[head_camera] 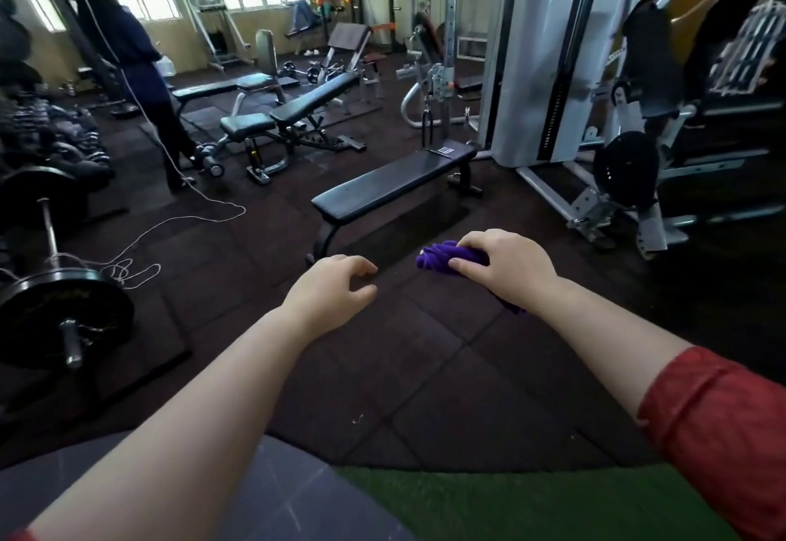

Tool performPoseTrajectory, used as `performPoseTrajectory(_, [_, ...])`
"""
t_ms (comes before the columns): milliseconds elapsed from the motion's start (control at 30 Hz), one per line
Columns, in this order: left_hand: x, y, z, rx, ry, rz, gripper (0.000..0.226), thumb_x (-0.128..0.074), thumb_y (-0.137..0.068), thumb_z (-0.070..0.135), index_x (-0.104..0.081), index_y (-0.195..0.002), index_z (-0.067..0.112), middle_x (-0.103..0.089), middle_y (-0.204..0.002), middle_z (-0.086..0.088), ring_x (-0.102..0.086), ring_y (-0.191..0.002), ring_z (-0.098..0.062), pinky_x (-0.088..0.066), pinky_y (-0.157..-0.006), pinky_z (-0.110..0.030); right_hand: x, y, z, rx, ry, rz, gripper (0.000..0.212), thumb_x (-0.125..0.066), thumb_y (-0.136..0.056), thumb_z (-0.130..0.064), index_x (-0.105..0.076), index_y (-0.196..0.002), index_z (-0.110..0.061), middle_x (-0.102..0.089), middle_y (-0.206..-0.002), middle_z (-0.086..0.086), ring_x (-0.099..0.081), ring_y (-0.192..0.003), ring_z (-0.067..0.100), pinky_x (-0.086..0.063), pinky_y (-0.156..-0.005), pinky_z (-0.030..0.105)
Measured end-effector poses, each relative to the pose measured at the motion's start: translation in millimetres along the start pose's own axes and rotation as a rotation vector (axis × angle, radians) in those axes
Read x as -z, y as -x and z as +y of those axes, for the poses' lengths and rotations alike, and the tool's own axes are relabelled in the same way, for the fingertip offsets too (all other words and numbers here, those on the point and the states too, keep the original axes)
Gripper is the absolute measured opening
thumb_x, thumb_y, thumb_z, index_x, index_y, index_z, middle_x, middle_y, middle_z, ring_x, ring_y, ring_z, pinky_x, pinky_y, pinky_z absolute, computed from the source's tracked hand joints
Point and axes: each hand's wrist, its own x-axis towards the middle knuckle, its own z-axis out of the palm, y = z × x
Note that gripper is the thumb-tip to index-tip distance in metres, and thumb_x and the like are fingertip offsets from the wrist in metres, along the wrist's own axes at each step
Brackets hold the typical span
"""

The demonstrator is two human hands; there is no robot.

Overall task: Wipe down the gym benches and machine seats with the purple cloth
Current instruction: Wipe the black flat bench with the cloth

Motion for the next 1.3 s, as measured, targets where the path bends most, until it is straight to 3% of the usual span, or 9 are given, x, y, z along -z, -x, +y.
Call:
performPoseTrajectory(300, [-21.4,-200.7,-58.0,-0.084,0.011,-0.066,0.033,-0.057,-0.085,0.039,-0.062,-0.116,0.032,-0.062,-0.113,0.009,-0.054,-0.109,-0.01,-0.046,-0.091,-0.029,-30.6,-164.4,47.7,-0.137,0.025,0.051,0.028,-0.051,-0.085,-0.059,-0.059,-0.105,-0.041,-0.056,-0.091,-0.009,-0.055,-0.084,0.013,-0.044,-0.066,0.03])
performPoseTrajectory(567, [-70.9,-404.3,-95.1,-0.121,-0.01,-0.083,0.034,-0.059,-0.085,0.038,-0.062,-0.118,0.031,-0.06,-0.122,0.005,-0.052,-0.116,-0.015,-0.044,-0.096,-0.031,-85.6,-324.8,143.7,-0.147,0.083,0.03,0.03,-0.048,-0.085,-0.06,-0.059,-0.103,-0.039,-0.051,-0.084,-0.008,-0.056,-0.079,0.015,-0.039,-0.06,0.029])
performPoseTrajectory(900, [-121.1,-657.0,-127.1,0.024,0.077,-0.072,0.037,-0.057,-0.085,0.039,-0.06,-0.121,0.031,-0.059,-0.12,0.007,-0.051,-0.116,-0.014,-0.044,-0.096,-0.033,-120.4,-572.1,277.2,-0.13,0.086,0.032,0.031,-0.049,-0.086,-0.059,-0.059,-0.105,-0.037,-0.055,-0.088,-0.006,-0.059,-0.083,0.019,-0.044,-0.063,0.03])
performPoseTrajectory(1300, [-174.8,-934.1,-223.2,0.161,0.095,-0.089,0.044,-0.055,-0.086,0.039,-0.052,-0.13,0.032,-0.052,-0.134,0.01,-0.046,-0.126,-0.014,-0.041,-0.104,-0.038,-209.7,-871.2,385.3,-0.051,0.075,-0.037,0.032,-0.048,-0.089,-0.056,-0.057,-0.109,-0.033,-0.058,-0.096,0.0,-0.061,-0.087,0.025,-0.045,-0.064,0.033])
